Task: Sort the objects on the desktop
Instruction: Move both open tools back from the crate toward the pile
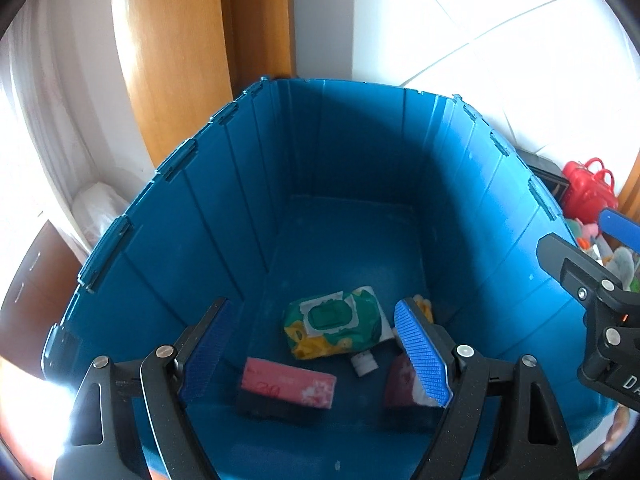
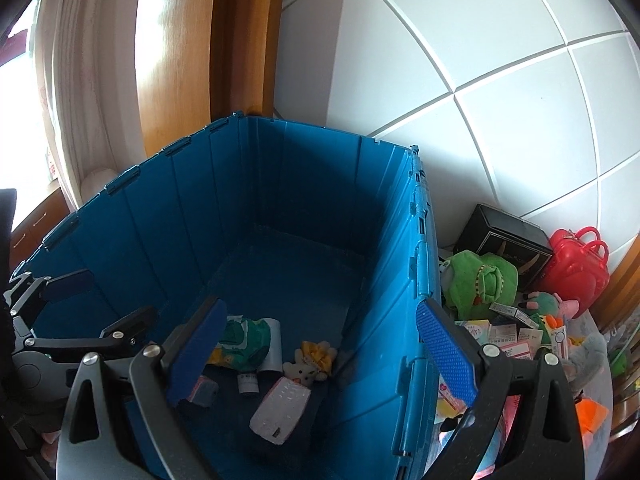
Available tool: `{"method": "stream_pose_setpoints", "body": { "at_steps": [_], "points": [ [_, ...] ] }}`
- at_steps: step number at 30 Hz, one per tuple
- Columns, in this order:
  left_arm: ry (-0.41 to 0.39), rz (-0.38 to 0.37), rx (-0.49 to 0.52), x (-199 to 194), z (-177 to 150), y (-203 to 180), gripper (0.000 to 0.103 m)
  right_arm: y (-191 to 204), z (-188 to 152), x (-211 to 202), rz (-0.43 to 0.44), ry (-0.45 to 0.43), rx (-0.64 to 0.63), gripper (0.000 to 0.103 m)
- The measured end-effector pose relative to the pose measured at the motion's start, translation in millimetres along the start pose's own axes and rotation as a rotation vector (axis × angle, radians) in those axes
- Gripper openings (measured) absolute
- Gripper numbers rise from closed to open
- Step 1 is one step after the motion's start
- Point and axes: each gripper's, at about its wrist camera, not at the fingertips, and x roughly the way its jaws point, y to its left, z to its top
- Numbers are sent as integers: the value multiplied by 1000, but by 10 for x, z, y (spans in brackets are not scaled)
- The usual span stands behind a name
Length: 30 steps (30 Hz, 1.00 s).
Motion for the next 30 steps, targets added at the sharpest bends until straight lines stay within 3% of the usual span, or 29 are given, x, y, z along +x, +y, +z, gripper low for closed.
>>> {"method": "stream_pose_setpoints", "body": {
  "at_steps": [17, 30],
  "points": [
    [-57, -43, 51, -414, -278, -325, 83, -231, -369, -497, -77, 11, 38, 97],
    [-97, -51, 115, -914, -625, -1177, 83, -980, -976, -1107, -91, -17, 113, 97]
  ]
}}
